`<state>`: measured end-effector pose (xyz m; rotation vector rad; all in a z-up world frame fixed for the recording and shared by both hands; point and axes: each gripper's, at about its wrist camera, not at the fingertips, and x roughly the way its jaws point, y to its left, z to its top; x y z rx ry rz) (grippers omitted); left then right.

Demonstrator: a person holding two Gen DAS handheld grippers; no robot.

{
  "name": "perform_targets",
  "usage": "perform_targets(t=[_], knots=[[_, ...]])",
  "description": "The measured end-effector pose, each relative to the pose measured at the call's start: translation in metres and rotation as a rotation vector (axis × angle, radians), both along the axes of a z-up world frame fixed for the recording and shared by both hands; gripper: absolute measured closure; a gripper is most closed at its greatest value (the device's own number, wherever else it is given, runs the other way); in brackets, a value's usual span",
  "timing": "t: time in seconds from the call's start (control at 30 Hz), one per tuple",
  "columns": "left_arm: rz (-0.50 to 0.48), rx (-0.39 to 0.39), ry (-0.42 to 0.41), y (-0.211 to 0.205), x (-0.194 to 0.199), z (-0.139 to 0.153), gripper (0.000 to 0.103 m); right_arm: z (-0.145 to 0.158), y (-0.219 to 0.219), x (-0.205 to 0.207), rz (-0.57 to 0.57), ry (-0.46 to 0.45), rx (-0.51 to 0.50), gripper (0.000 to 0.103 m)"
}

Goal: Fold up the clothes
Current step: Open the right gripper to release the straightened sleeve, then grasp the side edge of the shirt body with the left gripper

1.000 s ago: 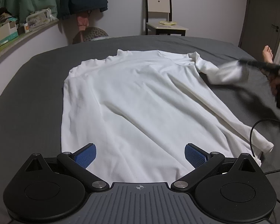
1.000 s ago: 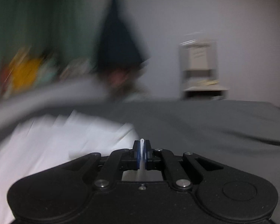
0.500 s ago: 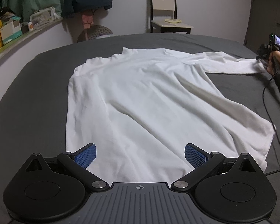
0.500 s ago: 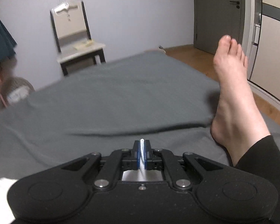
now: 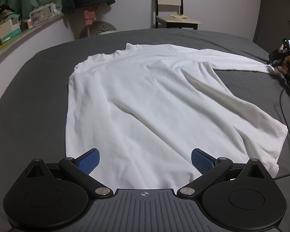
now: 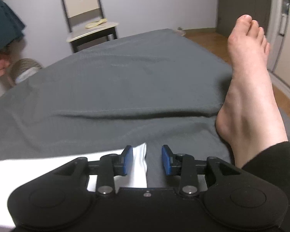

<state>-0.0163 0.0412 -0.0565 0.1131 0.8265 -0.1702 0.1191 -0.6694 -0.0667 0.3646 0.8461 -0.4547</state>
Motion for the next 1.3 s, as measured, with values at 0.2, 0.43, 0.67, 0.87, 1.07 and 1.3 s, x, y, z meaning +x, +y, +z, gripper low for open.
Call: perform_targets(t=[0.2,0.43,0.67,0.87,1.07,1.3], knots=[[0.004,0.002,-0.017,0.003,-0.004,0.005,0.000,-0.002,0.013,-0.010,0.132,0.123,0.033,0.096],[0.000,0.015,-0.044,0.005,-0.010,0.010,0.000,-0.003,0.027,-0.010,0.081,0.165,-0.038,0.100],[0.100,-0.022,-0.058,0.020,-0.006,0.010,0.000,0.023,0.097,-0.018,0.180,0.087,-0.207,0.065],[0.369,-0.093,-0.045,0.059,-0.001,0.008,0.000,0.046,0.213,-0.062,0.516,-0.107,-0.153,0.043],[0.513,-0.115,0.073,0.083,-0.001,-0.011,0.001,0.022,0.330,-0.126,0.869,-0.193,0.123,0.045],[0.557,-0.160,0.148,0.091,0.001,-0.036,0.043,-0.006,0.380,-0.151,0.951,-0.183,0.274,0.045]])
